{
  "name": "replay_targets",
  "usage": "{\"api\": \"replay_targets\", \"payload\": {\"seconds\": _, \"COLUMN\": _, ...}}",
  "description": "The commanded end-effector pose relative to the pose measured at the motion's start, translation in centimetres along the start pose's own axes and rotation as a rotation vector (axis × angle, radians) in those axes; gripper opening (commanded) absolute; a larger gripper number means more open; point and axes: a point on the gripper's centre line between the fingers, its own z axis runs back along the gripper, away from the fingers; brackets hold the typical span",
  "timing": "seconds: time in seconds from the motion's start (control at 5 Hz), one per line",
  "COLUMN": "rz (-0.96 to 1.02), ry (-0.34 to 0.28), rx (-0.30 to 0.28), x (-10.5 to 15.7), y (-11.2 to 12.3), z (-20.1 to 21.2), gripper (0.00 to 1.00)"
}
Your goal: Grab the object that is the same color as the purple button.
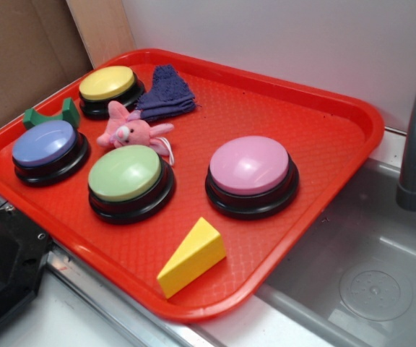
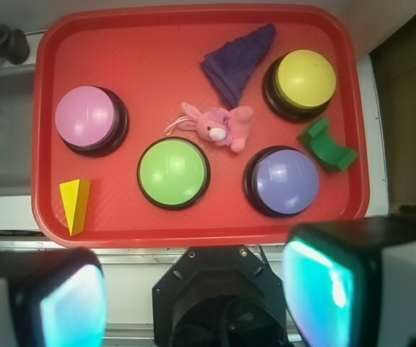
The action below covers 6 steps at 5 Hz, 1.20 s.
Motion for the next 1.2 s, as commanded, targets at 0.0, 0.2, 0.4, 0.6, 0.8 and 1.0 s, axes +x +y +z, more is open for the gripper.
{"api": "replay_targets", "payload": {"seconds": 0.0, "rz": 0.0, "ry": 0.0, "rx": 0.0, "x": 0.0, "y": 0.0, "z": 0.0, "gripper": 1.0}}
{"api": "replay_targets", "payload": {"seconds": 0.2, "rz": 0.157, "ry": -0.035, "rx": -0.016, "x": 2.2, "y": -0.1, "z": -0.7, "gripper": 1.0}}
{"api": "replay_targets", "payload": {"seconds": 0.4, "rz": 0.353, "ry": -0.072, "rx": -0.023, "x": 5.0, "y": 0.3, "z": -2.1, "gripper": 1.0}}
{"api": "replay_targets", "payload": {"seconds": 0.6, "rz": 0.565, "ry": -0.115, "rx": -0.011, "x": 8.2, "y": 1.3, "z": -4.5, "gripper": 1.0}}
{"api": "replay_targets", "payload": {"seconds": 0.8, "rz": 0.809, "ry": -0.202, "rx": 0.005, "x": 12.3, "y": 3.2, "z": -8.6, "gripper": 1.0}}
{"api": "replay_targets", "payload": {"seconds": 1.0, "rz": 1.053, "ry": -0.252, "rx": 0.04, "x": 13.9, "y": 4.8, "z": -11.4, "gripper": 1.0}}
